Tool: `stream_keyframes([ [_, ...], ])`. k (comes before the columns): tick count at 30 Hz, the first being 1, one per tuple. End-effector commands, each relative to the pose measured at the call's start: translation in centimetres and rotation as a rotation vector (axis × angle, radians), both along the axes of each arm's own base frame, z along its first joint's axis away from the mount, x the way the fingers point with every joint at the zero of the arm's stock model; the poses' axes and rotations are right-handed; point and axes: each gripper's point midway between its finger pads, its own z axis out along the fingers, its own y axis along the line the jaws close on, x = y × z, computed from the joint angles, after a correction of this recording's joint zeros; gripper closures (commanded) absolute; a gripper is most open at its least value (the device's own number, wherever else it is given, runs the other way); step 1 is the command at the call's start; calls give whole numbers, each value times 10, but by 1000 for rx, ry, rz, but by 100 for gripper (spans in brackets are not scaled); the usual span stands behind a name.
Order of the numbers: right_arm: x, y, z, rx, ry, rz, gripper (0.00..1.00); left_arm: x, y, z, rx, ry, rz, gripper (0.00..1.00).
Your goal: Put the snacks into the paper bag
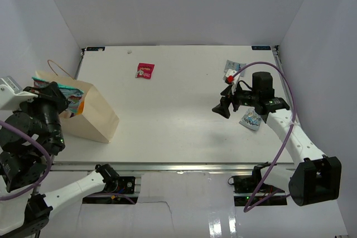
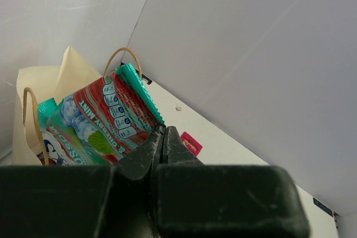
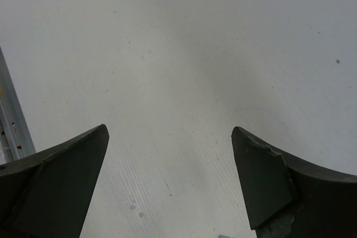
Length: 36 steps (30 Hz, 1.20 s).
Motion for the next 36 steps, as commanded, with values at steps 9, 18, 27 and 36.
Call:
stream_keyframes([
  [9,-4,-1,9,24,-17,0,3,-1,5,-11,-9,31,64,73],
  [18,-4,-1,8,28,-5,-4,3,9,-15,8,5,0,-16,46],
  [27,56,-87,-48,-166,307,-688,3,66,-204,31,279,76,-626,2],
  [36,22,-184,-117,-186,670,-958,6,146,-345,-97,250,462,-1029,2],
])
